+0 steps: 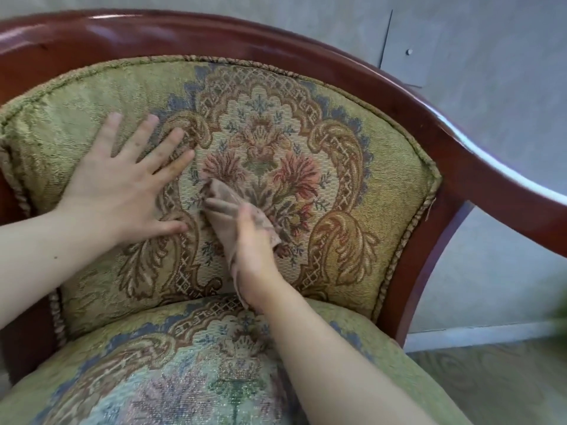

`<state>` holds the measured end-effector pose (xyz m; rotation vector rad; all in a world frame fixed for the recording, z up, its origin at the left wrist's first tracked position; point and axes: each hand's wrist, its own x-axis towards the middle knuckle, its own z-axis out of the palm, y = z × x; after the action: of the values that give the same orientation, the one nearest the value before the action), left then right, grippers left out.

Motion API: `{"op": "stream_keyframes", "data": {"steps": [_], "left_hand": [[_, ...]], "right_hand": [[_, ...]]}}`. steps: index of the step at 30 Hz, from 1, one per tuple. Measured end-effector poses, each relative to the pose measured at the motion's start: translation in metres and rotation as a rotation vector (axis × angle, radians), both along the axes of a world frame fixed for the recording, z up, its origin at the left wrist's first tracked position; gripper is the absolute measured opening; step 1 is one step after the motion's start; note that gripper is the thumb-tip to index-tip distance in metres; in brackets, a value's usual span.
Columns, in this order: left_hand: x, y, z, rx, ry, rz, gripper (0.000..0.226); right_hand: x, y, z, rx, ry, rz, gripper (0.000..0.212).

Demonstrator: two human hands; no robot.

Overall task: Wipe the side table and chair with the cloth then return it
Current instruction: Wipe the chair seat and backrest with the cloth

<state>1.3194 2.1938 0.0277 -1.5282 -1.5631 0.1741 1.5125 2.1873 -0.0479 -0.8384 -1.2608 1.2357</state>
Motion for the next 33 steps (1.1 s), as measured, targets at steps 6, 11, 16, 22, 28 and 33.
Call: {"op": "stream_keyframes", "data": {"steps": [6,11,16,22,28,33], "left_hand": [[-0.002,-0.001,-0.002,0.019,0.021,-0.055,0.112],[-0.002,-0.002,-0.003,0.026,0.048,-0.079,0.113],[-0.001,-0.005,-0.003,0.031,0.041,-0.100,0.115],[0.000,-0.006,-0.004,0.065,0.068,-0.136,0.109],[0.001,-0.008,-0.006,0.079,0.092,-0.129,0.109],[0.001,-0.007,-0.009,0.084,0.111,-0.113,0.108]], "right_hand": [[0.055,-0.026,0.068,-0.224,0.730,-0.036,0.075],[0.071,-0.031,0.145,0.341,0.698,-0.544,0.049],[0.044,0.018,0.131,0.445,-0.110,-0.751,0.046],[0.005,0.050,0.048,0.609,-0.758,-0.660,0.048],[-0.027,0.027,0.004,0.510,-0.661,-0.481,0.047],[-0.009,0.003,0.009,0.282,-0.426,-0.257,0.049]]}}
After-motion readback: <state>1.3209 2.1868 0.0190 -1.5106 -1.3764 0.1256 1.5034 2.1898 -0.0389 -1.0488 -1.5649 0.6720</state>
